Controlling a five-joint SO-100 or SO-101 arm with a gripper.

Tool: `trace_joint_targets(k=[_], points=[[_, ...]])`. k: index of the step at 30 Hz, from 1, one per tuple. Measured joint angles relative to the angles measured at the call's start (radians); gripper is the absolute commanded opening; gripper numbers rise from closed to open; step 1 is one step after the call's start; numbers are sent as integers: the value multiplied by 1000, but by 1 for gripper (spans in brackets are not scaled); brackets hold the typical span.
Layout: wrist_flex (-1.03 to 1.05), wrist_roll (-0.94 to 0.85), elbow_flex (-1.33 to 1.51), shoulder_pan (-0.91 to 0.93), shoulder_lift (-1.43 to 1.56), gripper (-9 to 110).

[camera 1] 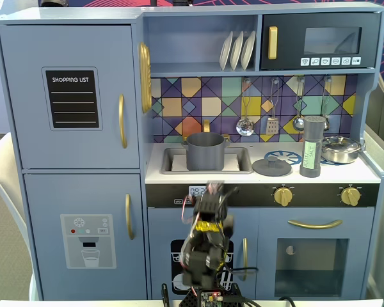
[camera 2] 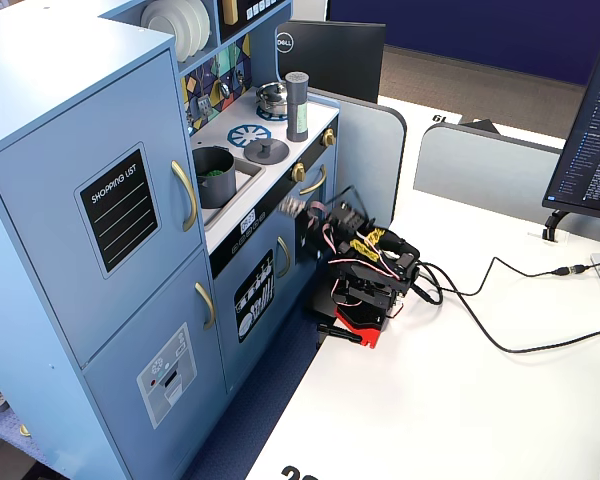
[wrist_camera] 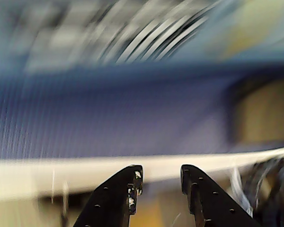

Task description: Put salt in the gray recipient

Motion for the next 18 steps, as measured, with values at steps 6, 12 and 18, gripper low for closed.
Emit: trace_joint_targets(k=[6,12,18], points=[[-201,-12,-342,308,-198,0],[-575,-20,-526,488,-390,9],[-785,-21,-660,525,-551,33]])
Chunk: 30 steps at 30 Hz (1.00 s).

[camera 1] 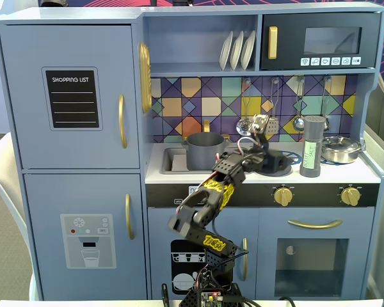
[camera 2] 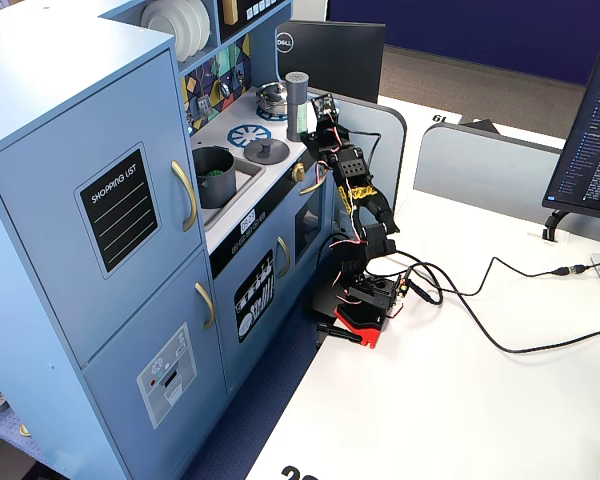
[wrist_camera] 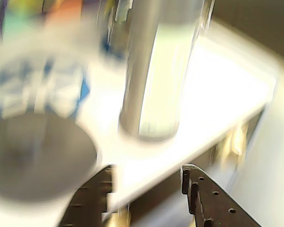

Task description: Put salt in the gray recipient

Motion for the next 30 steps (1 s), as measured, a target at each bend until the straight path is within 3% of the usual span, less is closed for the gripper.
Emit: trace_joint_targets(k=[6,9,20,30], points=[[-225,55,-23,29,-138,52],[-342,86,-23,46,-222,55],[-592,126,-173,72,-546,55],[-669,126,-357,61,-790,52]])
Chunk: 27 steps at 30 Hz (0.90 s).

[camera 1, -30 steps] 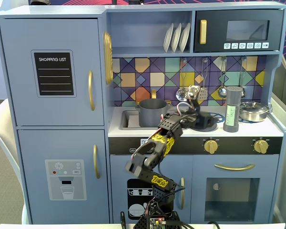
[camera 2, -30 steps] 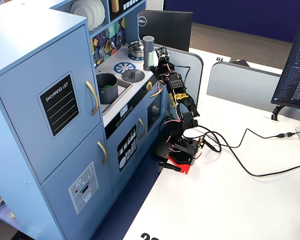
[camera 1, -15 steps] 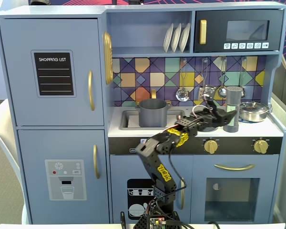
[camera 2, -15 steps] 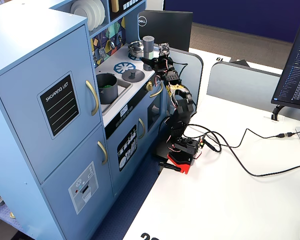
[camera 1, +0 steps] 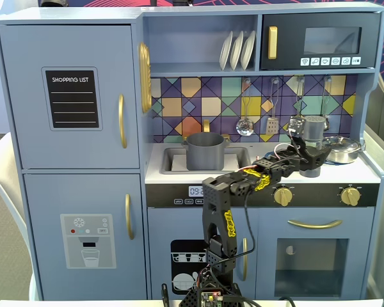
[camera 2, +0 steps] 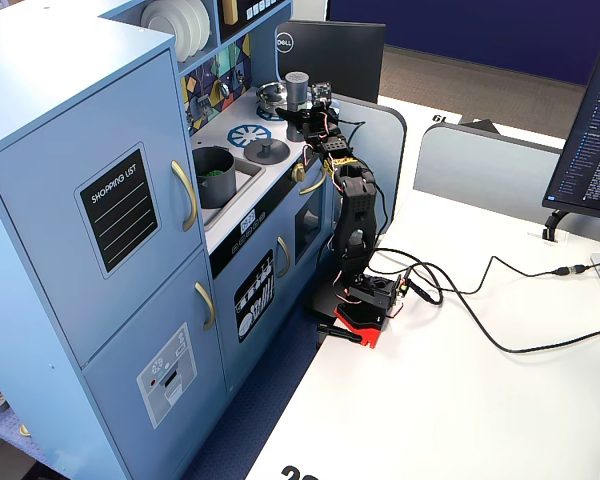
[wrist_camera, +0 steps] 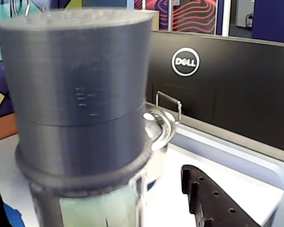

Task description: Put salt in the gray recipient

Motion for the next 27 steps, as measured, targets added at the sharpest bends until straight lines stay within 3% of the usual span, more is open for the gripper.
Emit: trace_joint_targets(k=[5,6,9,17,27], points=[[-3,-17,-83,-17,-78,47],[-6,-21,-95,-21,-84,41],[-18,-40,-112,-26,-94,0],[-15,6,-115,-34,-57,0],[434,422,-115,-190,339,0]])
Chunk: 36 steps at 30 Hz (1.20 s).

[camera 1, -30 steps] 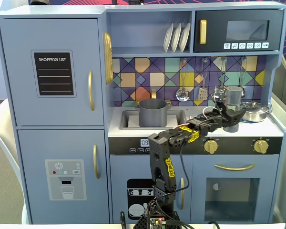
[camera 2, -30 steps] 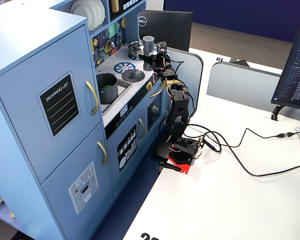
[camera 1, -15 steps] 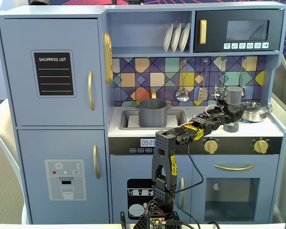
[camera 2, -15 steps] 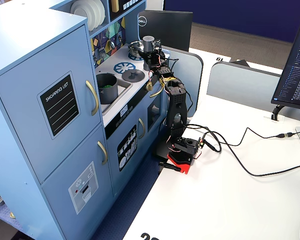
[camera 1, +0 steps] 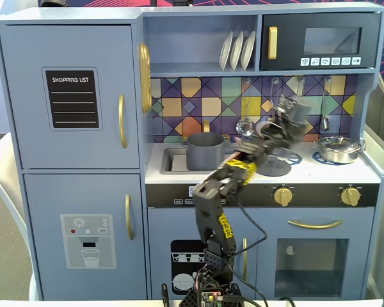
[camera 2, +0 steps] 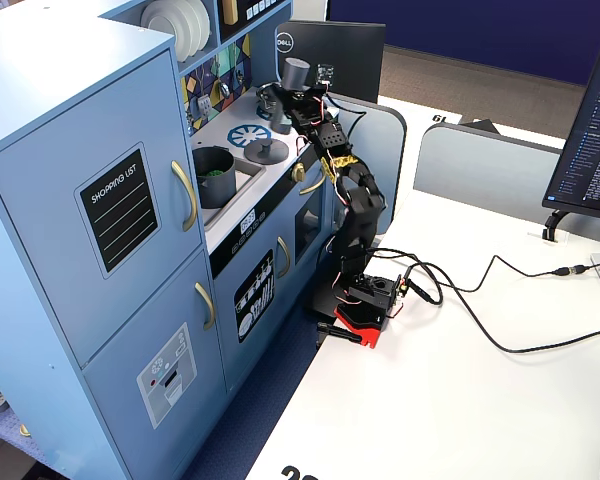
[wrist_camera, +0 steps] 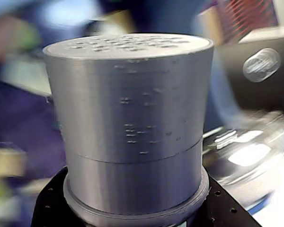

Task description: Put salt in the gray recipient

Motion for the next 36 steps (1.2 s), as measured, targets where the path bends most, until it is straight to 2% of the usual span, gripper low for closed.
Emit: trace_joint_targets(k=[7,14,27,33,36], points=[[282,430,-12,-336,199,0],[304,931,-83,-600,195,0],[302,1644,-232,-767,-3,0],[170,1836,-264,-782,-54,0],[167,1887,-293,-793,-75,0]])
